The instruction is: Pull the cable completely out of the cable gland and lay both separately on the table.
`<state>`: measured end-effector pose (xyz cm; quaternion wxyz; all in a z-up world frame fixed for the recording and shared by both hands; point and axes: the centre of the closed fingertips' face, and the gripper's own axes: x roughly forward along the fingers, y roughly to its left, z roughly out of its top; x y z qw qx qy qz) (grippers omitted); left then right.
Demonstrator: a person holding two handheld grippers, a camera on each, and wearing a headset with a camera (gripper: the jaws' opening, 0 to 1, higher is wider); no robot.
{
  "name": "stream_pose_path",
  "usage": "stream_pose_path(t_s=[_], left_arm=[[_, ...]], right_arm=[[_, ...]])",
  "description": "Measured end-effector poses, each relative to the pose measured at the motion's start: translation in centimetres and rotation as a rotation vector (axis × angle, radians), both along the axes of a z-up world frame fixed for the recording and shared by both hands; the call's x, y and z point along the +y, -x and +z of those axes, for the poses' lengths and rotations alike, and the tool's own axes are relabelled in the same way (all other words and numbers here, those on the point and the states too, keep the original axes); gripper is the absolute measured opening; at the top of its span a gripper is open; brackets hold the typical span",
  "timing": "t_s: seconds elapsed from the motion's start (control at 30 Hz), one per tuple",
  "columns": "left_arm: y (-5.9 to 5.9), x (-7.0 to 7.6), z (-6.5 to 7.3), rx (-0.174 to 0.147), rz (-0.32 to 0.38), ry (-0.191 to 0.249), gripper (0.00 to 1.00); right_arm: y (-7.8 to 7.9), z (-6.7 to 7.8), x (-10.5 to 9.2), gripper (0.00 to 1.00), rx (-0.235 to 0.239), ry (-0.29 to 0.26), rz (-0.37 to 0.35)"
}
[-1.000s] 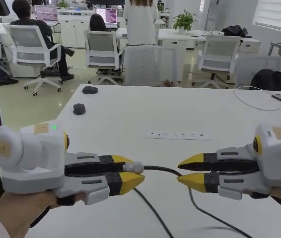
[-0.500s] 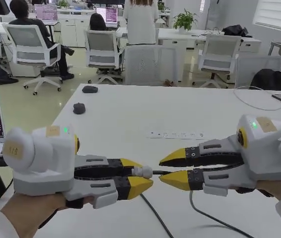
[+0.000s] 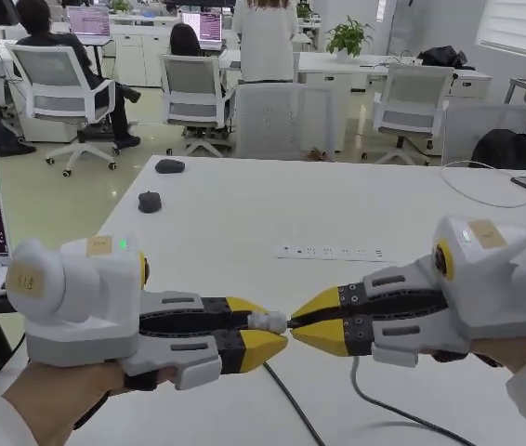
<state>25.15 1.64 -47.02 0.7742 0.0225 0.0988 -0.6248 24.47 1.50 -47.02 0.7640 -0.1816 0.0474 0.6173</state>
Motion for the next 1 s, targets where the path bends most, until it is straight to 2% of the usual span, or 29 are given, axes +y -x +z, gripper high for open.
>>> stream_pose_path(t_s=[0.3, 0.53, 0.63, 0.73, 1.0], left_arm=[[-0.6, 1.2, 0.4, 0.015, 0.026, 0.027, 0.17], [-0.8, 1.8, 0.3, 0.012, 0.034, 0.022, 0.17], [-0.8, 2.2, 0.3, 0.011, 0.038, 0.019, 0.17], [-0.9, 2.6, 0.7, 0.016, 0.051, 0.038, 0.17], [-0.7, 2.3, 0.9, 0.019, 0.047, 0.051, 0.16]], right_arm=[[-0.5, -0.5, -1.0, 0.04, 0.009, 0.01, -0.037], [-0.5, -0.9, -1.4, 0.04, 0.024, 0.014, -0.053], [-0.6, -1.4, -1.7, 0.03, 0.033, 0.02, -0.066], [-0.6, -2.0, -2.2, 0.03, 0.043, 0.04, -0.08], [-0.5, -2.1, -2.5, 0.03, 0.048, 0.038, -0.089]])
